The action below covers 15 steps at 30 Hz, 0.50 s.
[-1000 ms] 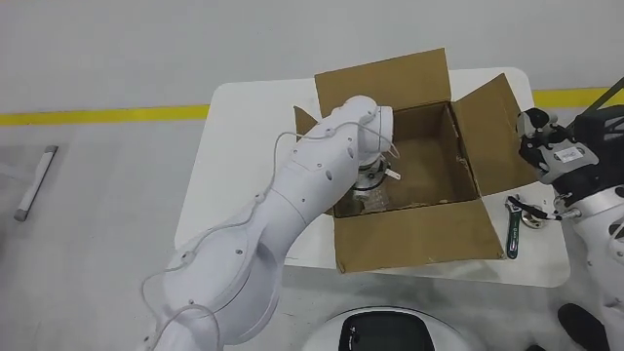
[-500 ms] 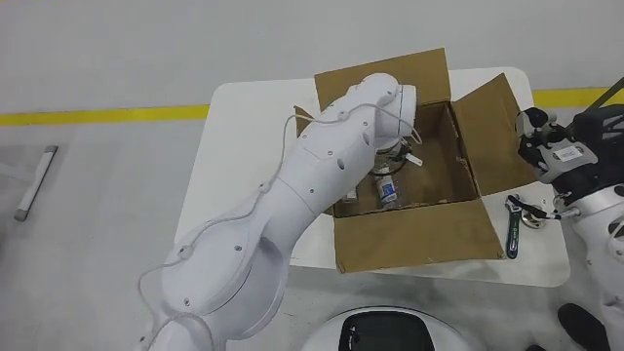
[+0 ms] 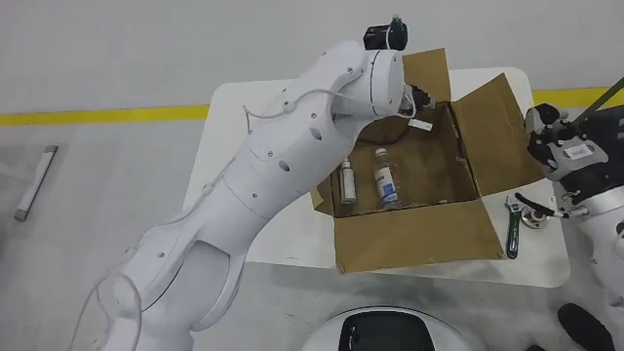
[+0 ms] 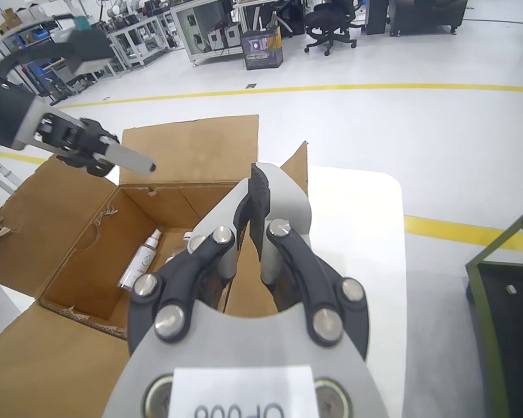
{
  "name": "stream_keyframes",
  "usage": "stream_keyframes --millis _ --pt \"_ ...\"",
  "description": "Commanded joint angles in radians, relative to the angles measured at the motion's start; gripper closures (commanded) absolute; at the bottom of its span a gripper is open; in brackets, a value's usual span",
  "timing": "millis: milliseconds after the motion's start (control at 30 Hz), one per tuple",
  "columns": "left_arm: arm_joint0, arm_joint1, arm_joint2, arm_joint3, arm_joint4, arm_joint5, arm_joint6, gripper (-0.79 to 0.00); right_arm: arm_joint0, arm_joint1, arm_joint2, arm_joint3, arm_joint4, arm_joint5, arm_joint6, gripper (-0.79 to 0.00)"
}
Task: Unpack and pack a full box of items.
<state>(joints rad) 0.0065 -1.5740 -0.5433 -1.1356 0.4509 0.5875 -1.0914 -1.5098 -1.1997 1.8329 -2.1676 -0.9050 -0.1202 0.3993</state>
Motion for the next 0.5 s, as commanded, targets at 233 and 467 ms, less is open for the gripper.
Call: stream_keyframes --millis 233,467 --pt "0.246 0.163 -0.244 -0.470 0.393 0.080 -0.036 -0.785 -0.006 0.013 0.130 0.011 -0.070 -0.018 0.032 0.000" --pt "0.371 0.215 -0.386 -0.636 0.554 0.054 -0.087 -0.785 -0.072 0.022 0.230 0.018 -0.170 -0.063 0.034 0.000"
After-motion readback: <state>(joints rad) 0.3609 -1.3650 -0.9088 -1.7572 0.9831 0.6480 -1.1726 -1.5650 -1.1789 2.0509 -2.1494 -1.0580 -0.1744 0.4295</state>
